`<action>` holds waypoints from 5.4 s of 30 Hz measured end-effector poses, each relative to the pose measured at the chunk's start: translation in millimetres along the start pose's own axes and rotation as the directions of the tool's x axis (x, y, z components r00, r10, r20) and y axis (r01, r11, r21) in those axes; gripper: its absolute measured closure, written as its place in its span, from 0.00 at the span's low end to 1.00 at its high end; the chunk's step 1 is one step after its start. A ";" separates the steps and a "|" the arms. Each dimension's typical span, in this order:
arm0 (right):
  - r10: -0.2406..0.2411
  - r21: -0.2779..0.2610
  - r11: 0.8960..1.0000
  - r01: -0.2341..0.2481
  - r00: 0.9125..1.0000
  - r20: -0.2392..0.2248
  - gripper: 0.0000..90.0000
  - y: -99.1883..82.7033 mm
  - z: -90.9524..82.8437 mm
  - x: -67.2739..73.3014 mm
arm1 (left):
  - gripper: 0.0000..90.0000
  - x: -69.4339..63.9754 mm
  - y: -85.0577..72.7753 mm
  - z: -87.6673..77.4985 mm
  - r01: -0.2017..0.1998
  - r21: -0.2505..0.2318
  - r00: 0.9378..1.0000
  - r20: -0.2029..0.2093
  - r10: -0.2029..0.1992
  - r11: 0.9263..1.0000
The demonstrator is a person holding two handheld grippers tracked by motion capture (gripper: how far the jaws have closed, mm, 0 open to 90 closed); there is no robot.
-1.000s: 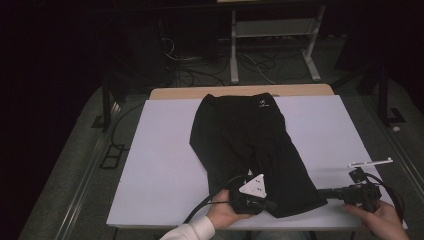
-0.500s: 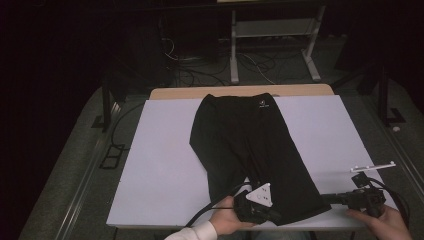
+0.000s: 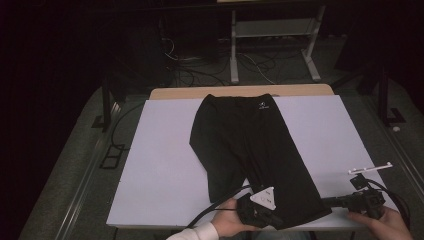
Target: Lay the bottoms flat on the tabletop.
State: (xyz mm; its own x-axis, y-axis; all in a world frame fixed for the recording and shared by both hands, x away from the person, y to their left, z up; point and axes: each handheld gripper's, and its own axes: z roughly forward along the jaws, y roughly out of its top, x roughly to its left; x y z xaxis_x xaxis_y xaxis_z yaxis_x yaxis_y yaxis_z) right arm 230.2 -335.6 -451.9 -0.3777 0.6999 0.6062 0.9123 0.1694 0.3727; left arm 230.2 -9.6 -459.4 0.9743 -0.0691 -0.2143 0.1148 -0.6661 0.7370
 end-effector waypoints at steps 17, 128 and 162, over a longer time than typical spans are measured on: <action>-0.085 -0.016 0.996 0.086 0.995 0.043 0.76 2.0 -0.6 11.6 | 0.73 1.9 2.3 -9.3 0.013 -0.039 1.000 0.006 -0.012 0.999; -0.549 -0.022 0.833 0.553 0.820 -0.161 0.97 110.2 190.6 178.0 | 0.00 64.6 -86.0 -200.8 0.243 -0.486 0.760 -0.442 -0.476 0.839; -0.208 -0.241 0.958 0.154 0.954 -0.215 0.97 158.4 120.2 66.5 | 0.57 116.6 -95.9 -168.5 0.336 -0.324 0.805 -0.390 -0.448 0.884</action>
State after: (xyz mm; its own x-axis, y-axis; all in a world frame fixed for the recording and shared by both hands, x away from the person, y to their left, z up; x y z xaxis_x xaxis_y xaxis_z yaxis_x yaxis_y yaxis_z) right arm 368.6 -178.8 -436.9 -0.5839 0.4839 0.6519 0.7777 0.1029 0.6202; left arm 365.5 171.4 -447.1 0.8079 0.5323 -0.2530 0.4915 -0.3717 0.7876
